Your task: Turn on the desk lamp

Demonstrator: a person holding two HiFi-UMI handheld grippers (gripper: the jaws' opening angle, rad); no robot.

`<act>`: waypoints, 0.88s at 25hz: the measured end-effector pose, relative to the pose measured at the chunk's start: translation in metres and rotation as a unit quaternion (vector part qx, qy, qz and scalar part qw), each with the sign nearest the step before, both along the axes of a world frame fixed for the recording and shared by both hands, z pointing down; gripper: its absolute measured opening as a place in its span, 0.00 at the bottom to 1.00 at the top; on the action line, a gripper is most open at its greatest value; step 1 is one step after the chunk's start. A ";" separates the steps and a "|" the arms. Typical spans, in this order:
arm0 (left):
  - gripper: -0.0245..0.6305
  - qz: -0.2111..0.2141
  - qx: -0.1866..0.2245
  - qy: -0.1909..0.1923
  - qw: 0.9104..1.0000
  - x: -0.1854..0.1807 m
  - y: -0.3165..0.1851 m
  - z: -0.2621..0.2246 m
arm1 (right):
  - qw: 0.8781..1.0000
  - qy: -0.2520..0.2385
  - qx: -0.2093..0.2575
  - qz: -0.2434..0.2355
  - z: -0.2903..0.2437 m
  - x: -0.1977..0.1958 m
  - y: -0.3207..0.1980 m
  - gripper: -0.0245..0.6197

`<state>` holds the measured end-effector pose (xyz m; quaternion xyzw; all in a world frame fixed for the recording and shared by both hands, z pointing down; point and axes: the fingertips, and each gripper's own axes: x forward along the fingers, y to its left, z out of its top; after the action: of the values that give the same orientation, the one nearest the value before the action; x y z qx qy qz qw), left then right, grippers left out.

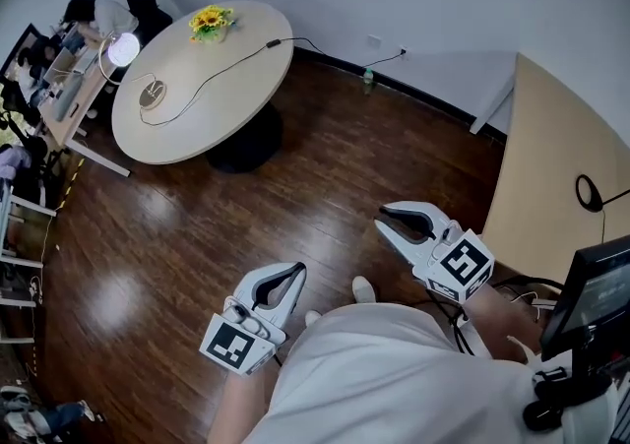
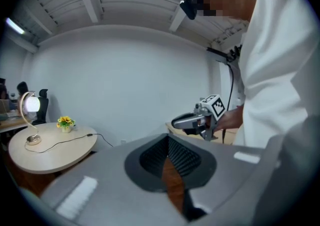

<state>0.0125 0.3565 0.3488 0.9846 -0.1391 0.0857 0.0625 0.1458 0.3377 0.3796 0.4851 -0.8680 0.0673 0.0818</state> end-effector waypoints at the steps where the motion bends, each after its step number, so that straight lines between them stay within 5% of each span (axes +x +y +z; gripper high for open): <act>1: 0.06 0.002 0.002 0.000 1.000 -0.005 0.002 -0.003 | 1.000 -0.001 0.002 0.000 -0.003 -0.006 0.001 0.13; 11: 0.06 -0.011 -0.002 -0.005 1.000 -0.074 0.005 -0.005 | 1.000 0.005 0.018 -0.010 -0.026 -0.069 -0.001 0.13; 22: 0.06 0.003 -0.002 -0.002 1.000 -0.086 0.014 -0.007 | 1.000 0.016 0.014 0.004 -0.030 -0.083 0.010 0.13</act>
<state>-0.0738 0.3703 0.3416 0.9847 -0.1358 0.0883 0.0638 0.0627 0.3477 0.3495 0.4902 -0.8657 0.0482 0.0887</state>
